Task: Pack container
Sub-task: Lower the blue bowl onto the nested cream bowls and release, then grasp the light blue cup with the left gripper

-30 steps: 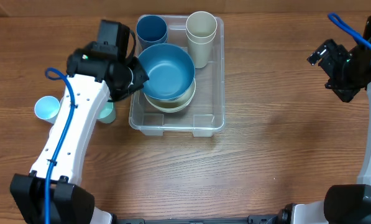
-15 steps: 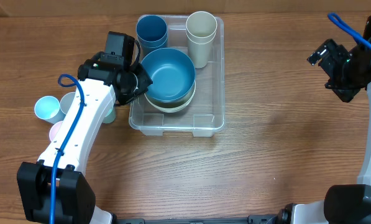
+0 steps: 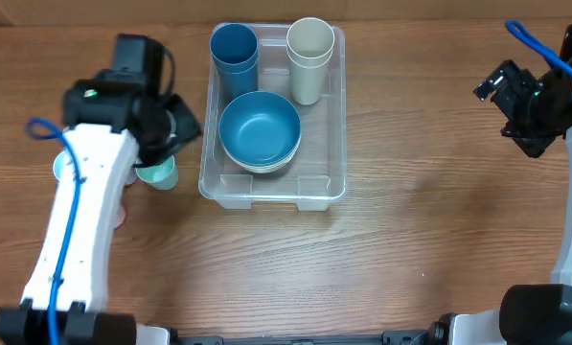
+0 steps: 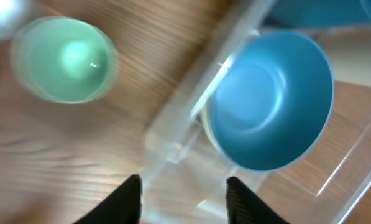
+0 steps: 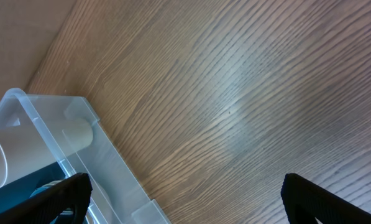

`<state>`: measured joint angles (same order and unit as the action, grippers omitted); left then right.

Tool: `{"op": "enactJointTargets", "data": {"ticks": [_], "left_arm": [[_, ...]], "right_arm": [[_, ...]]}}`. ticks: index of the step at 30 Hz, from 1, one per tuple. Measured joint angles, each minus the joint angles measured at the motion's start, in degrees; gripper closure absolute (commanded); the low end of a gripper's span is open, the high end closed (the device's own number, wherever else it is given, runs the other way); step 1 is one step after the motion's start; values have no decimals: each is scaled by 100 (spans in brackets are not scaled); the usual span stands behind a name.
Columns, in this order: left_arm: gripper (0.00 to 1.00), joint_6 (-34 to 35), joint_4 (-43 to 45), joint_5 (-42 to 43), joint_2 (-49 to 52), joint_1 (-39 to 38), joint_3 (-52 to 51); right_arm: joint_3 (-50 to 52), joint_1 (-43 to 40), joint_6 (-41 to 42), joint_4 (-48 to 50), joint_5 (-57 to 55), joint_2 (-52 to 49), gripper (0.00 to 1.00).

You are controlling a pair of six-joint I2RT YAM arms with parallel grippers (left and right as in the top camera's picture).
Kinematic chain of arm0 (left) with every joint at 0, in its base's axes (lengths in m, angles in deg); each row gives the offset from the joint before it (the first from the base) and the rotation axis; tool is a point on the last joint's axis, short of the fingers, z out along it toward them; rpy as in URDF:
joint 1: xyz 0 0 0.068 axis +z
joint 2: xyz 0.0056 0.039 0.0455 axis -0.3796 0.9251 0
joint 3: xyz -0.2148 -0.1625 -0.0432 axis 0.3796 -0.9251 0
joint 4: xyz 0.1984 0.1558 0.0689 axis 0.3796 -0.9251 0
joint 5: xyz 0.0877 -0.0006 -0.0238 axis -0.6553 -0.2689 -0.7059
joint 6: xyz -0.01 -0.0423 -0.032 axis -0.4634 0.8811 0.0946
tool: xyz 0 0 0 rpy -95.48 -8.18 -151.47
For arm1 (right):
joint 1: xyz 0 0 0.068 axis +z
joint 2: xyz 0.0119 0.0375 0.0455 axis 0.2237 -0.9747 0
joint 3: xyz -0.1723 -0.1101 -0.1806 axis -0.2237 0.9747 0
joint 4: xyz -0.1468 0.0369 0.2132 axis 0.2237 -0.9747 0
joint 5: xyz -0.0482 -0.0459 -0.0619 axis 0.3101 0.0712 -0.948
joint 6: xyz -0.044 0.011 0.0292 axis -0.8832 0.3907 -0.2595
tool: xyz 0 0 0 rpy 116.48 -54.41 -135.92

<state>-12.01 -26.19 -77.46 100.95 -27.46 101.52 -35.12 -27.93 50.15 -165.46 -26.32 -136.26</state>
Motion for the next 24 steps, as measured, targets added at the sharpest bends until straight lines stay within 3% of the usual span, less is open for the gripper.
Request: {"op": "enactJointTargets", "data": {"ticks": [5, 8, 11, 14, 18, 20, 24], "left_arm": [[36, -216, -916, -662, -566, 726, 92], [31, -385, -1340, -968, -619, 1576, 96], [32, -599, -1329, -997, -619, 2682, 96], [28, -866, -1097, -772, -621, 3552, 94], [34, -1029, -708, -549, -584, 4234, 76], [39, -1054, -649, -503, -444, 4315, 68], [41, -1158, -299, -328, 393, 4317, 37]], "right_arm": [[0, 0, -2, -2, 2, 0, 0], [0, 0, 0, -20, -2, 0, 0], [0, 0, 0, -46, 0, 0, 0], [0, 0, -2, -48, -2, 0, 0], [0, 0, -4, -55, 0, 0, 0], [0, 0, 2, -50, 0, 0, 0], [0, 0, 0, -52, 2, 0, 0]]}}
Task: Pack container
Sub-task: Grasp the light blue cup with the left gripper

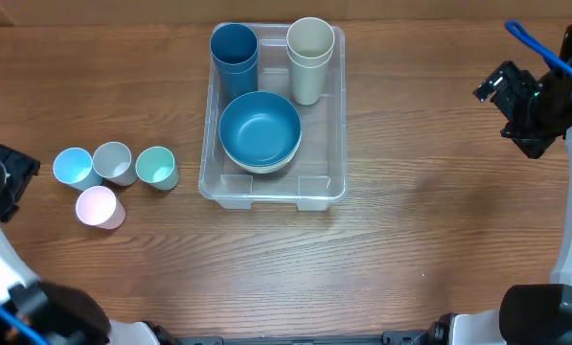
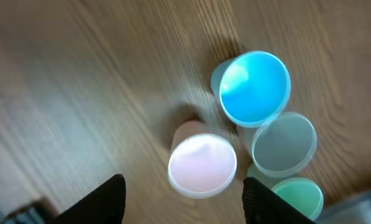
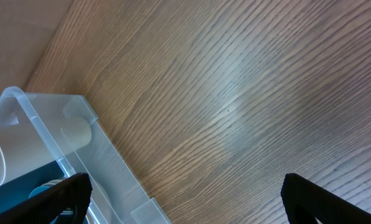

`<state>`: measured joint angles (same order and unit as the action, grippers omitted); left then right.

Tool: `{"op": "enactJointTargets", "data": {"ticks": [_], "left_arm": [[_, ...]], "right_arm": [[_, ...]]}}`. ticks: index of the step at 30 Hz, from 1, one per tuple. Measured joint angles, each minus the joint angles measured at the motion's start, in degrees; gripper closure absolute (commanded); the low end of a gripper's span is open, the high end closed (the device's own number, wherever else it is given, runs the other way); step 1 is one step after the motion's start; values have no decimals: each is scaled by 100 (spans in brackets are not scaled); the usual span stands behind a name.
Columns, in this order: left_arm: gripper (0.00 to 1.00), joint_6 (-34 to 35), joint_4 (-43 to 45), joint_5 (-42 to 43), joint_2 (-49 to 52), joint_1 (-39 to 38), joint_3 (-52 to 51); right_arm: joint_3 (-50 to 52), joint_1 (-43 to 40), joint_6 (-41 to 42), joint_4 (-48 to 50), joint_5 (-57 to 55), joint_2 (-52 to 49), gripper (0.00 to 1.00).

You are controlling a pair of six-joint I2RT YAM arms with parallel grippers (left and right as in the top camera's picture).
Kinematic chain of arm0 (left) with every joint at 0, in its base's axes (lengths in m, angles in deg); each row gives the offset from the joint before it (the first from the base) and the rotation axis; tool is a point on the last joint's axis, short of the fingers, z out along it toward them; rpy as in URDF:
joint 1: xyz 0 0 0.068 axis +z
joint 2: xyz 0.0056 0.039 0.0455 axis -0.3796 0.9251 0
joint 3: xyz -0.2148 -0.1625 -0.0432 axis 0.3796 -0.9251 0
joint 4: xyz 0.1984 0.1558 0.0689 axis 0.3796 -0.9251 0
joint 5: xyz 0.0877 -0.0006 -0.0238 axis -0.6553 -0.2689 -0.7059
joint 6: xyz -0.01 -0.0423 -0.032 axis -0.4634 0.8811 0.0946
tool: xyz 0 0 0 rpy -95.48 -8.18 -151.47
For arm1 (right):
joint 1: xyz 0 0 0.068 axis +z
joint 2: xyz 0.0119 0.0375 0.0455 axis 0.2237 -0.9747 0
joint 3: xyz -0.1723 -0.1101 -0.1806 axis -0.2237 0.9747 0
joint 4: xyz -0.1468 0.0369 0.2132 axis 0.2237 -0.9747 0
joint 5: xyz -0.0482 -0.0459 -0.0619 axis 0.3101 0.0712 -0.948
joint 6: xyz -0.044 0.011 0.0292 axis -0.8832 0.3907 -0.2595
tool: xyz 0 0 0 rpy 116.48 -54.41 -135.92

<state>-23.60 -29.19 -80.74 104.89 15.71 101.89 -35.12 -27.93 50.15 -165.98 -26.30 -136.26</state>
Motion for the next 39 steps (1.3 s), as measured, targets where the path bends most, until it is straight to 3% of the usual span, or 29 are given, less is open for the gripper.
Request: {"op": "enactJointTargets", "data": {"ticks": [9, 13, 20, 25, 26, 33, 39], "left_arm": [[40, -142, 874, 262, 1049, 0, -90], [49, -332, 1215, 404, 1508, 0, -90], [51, -647, 1521, 807, 2059, -4, -92], [82, -901, 1707, 885, 2081, -31, -90], [85, -931, 1740, 898, 2081, -44, -90], [96, -1060, 1818, 918, 2081, -125, -90], [96, -1174, 1814, 916, 2081, -125, -90]], "right_arm": [[0, 0, -2, 0, -2, 0, 0], [0, -2, -2, -2, -2, 0, 0], [0, 0, -2, -2, 0, 0, 0], [0, 0, 0, -7, -4, 0, 0], [0, 0, 0, -2, -4, 0, 0], [0, 0, -2, -4, -2, 0, 0], [0, 0, 0, 0, 0, 0, 0]]}}
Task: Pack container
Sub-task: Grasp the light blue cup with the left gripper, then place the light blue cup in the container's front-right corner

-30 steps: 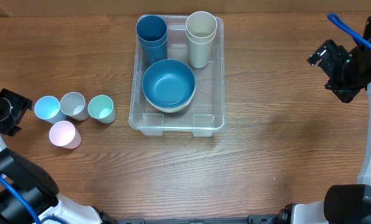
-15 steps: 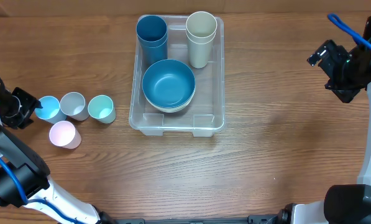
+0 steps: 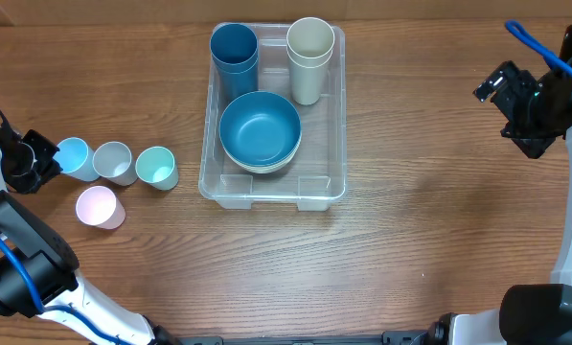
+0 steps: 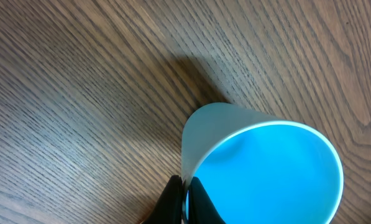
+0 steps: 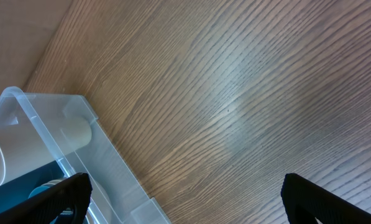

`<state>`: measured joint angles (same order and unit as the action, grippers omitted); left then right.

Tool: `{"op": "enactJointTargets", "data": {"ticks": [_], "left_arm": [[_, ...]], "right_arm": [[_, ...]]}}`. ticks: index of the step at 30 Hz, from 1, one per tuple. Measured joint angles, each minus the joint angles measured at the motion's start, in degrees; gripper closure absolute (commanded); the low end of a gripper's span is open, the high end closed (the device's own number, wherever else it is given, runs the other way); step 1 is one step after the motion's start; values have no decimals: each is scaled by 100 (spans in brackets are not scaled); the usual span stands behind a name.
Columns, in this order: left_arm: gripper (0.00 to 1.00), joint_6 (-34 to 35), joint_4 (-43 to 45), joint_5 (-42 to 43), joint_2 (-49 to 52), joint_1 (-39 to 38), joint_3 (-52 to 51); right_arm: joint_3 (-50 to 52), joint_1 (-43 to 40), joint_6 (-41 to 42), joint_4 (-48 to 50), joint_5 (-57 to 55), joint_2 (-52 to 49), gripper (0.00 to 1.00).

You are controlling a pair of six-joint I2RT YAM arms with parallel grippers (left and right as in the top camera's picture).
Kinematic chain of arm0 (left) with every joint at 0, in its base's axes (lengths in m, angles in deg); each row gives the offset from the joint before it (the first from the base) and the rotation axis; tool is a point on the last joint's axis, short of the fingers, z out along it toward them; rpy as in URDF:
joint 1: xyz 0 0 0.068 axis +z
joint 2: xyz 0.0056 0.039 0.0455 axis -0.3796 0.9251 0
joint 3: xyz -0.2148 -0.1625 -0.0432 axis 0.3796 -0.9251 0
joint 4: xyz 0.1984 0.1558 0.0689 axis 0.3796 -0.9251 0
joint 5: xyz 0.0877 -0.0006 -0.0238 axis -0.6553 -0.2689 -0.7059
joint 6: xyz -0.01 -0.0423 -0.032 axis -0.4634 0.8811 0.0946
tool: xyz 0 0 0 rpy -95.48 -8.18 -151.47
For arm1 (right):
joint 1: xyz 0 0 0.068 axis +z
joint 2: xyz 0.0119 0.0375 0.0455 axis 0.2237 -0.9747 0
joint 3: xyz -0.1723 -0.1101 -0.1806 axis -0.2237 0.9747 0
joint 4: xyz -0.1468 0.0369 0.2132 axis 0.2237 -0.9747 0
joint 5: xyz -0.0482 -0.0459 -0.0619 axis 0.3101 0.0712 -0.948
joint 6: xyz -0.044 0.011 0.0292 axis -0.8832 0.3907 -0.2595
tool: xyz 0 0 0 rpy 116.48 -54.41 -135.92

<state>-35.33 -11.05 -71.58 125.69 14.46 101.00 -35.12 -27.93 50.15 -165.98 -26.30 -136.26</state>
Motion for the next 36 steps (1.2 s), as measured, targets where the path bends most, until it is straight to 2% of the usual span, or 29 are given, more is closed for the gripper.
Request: {"op": "enactJointTargets", "data": {"ticks": [8, 14, 16, 19, 24, 31, 36], "left_arm": [[96, -7, -457, -2, -214, 0, 363], [96, -2, -739, 149, -1556, -37, 831], [96, 0, -946, 310, -2149, -282, 883], [96, 0, -1204, 415, -2649, -1064, 898], [96, 153, -1307, 472, -2712, -3248, 903], [96, 599, -763, -146, -1915, -5563, 903], [96, 756, -313, -284, -1027, -6483, 903]], "right_arm": [[0, 0, 0, -4, -2, 0, 0], [0, 0, -4, 0, -2, 0, 0], [0, 0, 0, 0, -2, 0, 0], [0, 0, 2, 0, -2, 0, 0], [0, 0, -2, -2, 0, 0, 0], [0, 0, -2, -4, -2, 0, 0], [0, 0, 0, -4, -2, 0, 0]]}}
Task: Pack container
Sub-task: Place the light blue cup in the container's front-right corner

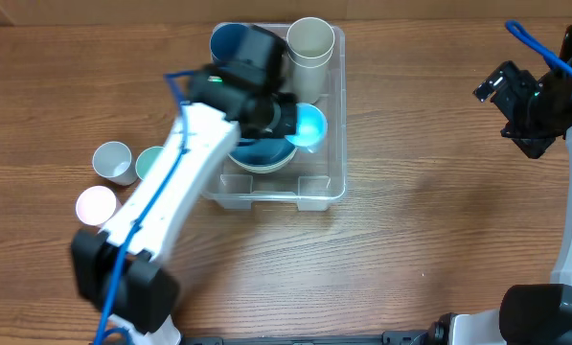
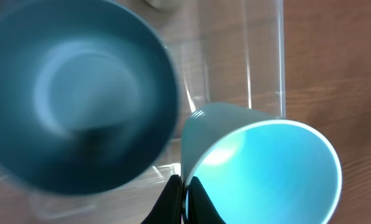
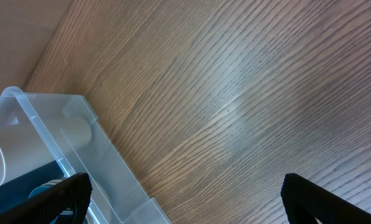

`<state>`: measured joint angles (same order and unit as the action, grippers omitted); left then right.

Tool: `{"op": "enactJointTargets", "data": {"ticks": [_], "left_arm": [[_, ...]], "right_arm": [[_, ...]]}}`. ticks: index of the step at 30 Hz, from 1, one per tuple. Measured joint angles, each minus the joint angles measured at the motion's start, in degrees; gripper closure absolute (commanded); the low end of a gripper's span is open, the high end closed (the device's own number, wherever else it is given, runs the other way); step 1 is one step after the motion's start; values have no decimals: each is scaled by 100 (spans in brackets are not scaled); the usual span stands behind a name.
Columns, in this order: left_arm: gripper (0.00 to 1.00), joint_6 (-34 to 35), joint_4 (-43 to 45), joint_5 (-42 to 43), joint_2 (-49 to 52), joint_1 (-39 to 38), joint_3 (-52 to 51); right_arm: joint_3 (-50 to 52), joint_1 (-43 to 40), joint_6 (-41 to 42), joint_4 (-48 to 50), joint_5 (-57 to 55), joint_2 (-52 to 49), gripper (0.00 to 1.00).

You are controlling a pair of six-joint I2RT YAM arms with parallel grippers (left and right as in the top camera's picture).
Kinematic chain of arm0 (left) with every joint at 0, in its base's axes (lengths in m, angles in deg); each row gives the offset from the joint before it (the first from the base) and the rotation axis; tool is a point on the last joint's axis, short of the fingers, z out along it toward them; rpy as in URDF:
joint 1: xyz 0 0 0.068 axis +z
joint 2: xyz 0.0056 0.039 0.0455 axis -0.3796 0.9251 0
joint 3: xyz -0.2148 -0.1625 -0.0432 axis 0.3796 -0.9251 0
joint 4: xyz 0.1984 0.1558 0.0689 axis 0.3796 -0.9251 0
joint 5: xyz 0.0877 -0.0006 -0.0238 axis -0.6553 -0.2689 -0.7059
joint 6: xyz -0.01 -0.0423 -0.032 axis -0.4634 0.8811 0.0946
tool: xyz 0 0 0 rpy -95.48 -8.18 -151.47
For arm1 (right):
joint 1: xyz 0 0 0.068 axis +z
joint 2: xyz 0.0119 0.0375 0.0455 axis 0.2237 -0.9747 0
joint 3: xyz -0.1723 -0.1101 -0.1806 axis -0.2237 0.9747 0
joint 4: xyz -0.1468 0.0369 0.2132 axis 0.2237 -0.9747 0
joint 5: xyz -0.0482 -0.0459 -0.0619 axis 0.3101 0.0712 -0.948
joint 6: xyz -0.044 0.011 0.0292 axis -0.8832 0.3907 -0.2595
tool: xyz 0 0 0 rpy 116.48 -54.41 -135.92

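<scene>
My left gripper (image 2: pixel 185 196) is shut on the rim of a light blue cup (image 1: pixel 308 125), holding it over the right half of the clear plastic container (image 1: pixel 336 182), beside the blue bowl (image 2: pixel 73 93). In the left wrist view the cup (image 2: pixel 266 168) fills the lower right. A dark blue cup stack (image 1: pixel 226 43) and a cream cup stack (image 1: pixel 311 46) stand at the container's far end. A grey cup (image 1: pixel 112 161), a green cup (image 1: pixel 149 165) partly under my arm, and a pink cup (image 1: pixel 96 205) stand on the table to the left. My right gripper (image 3: pixel 182 193) is open, far right.
The wooden table (image 1: pixel 439 220) carries everything. My left arm (image 1: pixel 171 201) stretches diagonally from the front left across the container's near left side. The right arm (image 1: pixel 539 101) hangs near the table's far right edge.
My left gripper, then shut on the light blue cup at the table's left edge, now holds it over the container beside the blue bowl. The right arm has not moved.
My left gripper was first open near the container's left side by the green cup. Then it was open at the far left above the cluster of small cups. Then it was shut on the light blue cup's rim there, and now holds that cup over the container.
</scene>
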<state>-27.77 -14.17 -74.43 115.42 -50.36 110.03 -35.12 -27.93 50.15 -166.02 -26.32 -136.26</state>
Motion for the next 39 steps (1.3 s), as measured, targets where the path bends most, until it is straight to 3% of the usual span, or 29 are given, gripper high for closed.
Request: {"op": "enactJointTargets", "data": {"ticks": [5, 17, 18, 19, 24, 34, 35, 36, 37, 39], "left_arm": [[96, 173, 142, -260, 702, -501, 0], [94, 280, 151, -481, 1001, -535, 0], [90, 282, 153, -479, 1001, -535, 0], [76, 282, 157, -474, 1001, -535, 0], [58, 308, 96, -380, 1001, -535, 0], [59, 319, -85, -468, 404, -525, 0], [67, 319, -122, -505, 192, -518, 0], [69, 319, -157, -535, -101, -487, 0], [69, 306, -197, -562, -254, -455, 0], [57, 319, -376, -669, -483, -391, 4]], "right_arm": [[0, 0, -2, 0, 2, 0, 0], [0, 0, -2, 33, 0, 0, 0], [0, 0, -2, 31, 0, 0, 0], [0, 0, 0, 35, 0, 0, 0], [0, 0, 0, 28, 0, 0, 0], [0, 0, -2, 22, 0, 0, 0], [0, 0, -2, 20, 0, 0, 0], [0, 0, 0, 22, 0, 0, 0], [0, 0, 0, 17, 0, 0, 0], [0, 0, -2, 22, -2, 0, 0]]}}
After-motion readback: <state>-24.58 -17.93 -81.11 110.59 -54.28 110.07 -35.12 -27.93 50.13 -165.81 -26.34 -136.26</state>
